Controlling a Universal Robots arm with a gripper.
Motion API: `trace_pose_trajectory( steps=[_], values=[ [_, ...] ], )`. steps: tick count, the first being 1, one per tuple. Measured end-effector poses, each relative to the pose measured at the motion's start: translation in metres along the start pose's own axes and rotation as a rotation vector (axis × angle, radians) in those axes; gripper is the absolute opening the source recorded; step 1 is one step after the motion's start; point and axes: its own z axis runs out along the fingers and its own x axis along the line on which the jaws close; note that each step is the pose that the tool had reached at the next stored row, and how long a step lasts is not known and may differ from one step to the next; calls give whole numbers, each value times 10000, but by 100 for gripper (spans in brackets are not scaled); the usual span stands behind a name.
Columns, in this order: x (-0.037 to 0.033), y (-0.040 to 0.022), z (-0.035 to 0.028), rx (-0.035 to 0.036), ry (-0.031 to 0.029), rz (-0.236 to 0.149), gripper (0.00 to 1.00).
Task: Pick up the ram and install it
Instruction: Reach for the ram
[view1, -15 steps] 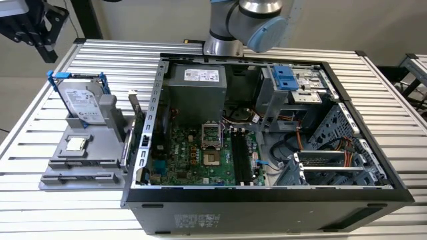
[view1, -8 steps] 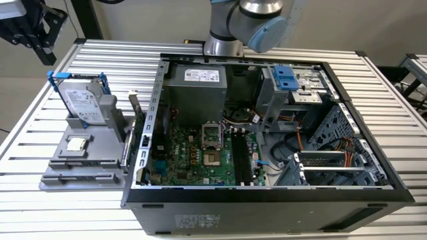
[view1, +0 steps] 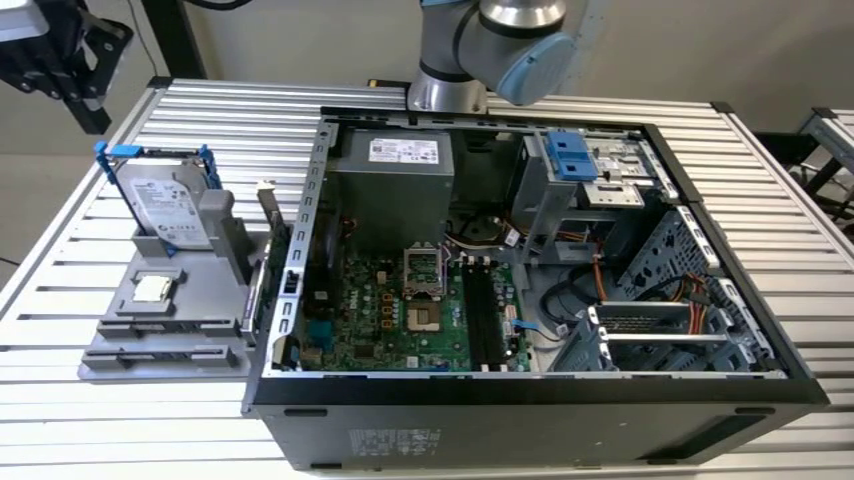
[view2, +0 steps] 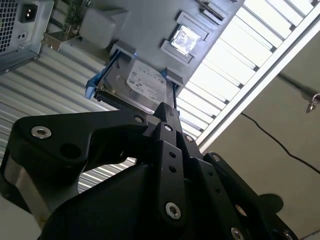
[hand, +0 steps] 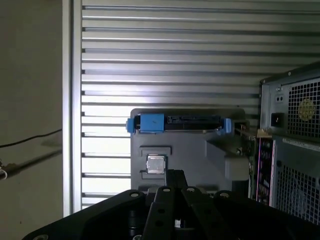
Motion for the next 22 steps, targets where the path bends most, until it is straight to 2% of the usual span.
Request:
trace_pose_trajectory(
  steps=[9,22],
  values=[
    [0,-60,-2,0,0,1,0],
    [1,-231,-8,0,0,0,0]
  ],
)
